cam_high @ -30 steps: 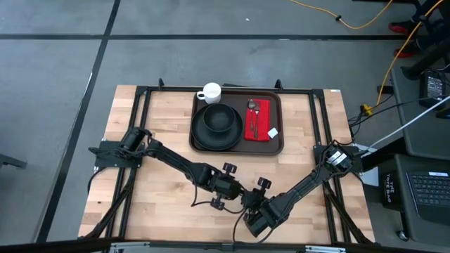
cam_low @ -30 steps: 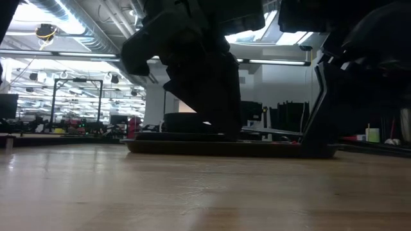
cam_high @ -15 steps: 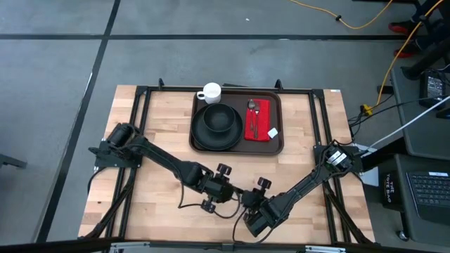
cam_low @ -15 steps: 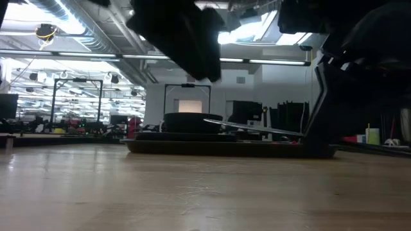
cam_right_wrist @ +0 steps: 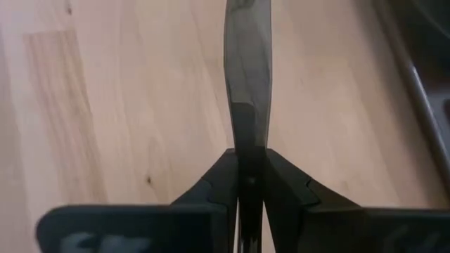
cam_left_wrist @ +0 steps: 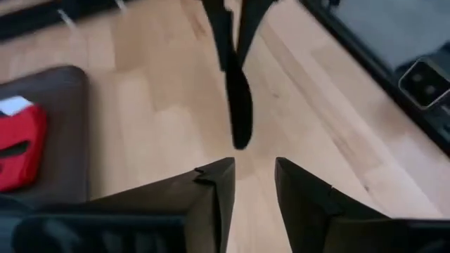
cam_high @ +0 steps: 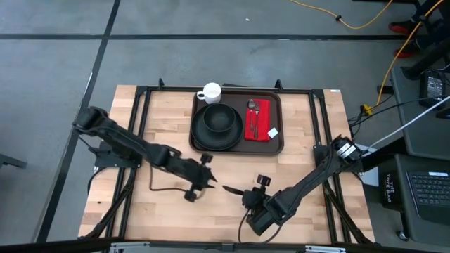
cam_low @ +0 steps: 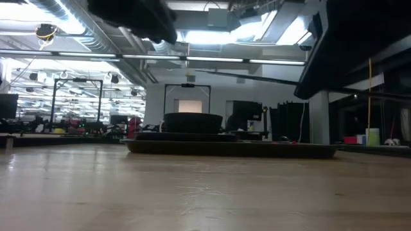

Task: Set up tray
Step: Put the black knife to the right of the black fork on the red napkin on the brown serving tray

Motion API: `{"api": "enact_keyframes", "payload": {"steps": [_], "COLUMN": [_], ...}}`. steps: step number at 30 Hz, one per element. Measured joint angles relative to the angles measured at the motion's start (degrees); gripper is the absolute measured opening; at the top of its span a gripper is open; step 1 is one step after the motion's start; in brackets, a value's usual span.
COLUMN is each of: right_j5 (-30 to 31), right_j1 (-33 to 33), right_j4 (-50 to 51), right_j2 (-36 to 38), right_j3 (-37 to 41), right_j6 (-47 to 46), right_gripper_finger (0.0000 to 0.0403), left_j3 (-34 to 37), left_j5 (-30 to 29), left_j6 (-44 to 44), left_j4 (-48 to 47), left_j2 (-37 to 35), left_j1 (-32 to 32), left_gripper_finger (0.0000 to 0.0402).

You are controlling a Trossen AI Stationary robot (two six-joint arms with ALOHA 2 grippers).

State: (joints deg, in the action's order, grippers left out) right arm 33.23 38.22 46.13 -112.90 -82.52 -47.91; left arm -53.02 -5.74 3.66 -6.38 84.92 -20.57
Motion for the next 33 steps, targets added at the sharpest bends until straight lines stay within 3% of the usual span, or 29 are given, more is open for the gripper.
{"api": "enact_keyframes", "payload": {"steps": [8, 16, 20, 27, 33], "right_j5": [-0.43, -5.47, -7.96, -7.34, -3.21], "right_j1": [-3.99, -12.85, -17.16, -23.19, -28.41], "right_j4": [-0.09, -1.35, -8.25, -25.38, -27.8], "right_j2": [0.96, 1.34, 5.44, 20.0, 29.6], "right_j3": [0.22, 1.57, 9.81, 26.29, 34.77], "right_j6": [7.1, 19.07, 21.88, 22.55, 13.65], "right_gripper_finger": [0.0055, 0.0055, 0.0055, 0.0055, 0.0055], "left_j3": [18.04, 25.94, 27.63, 27.75, 27.75], "left_j5": [0.71, 5.09, 8.93, 11.3, 11.14], "left_j6": [0.11, 0.54, -0.58, -1.48, -1.86], "left_j4": [15.11, 18.82, 18.48, 18.43, 18.81], "left_j2": [-12.08, -16.93, -17.55, -17.59, -17.59], "left_j1": [3.88, 9.0, 11.35, 13.25, 13.44], "left_gripper_finger": [0.0078, 0.0075, 0.0074, 0.0074, 0.0074]}}
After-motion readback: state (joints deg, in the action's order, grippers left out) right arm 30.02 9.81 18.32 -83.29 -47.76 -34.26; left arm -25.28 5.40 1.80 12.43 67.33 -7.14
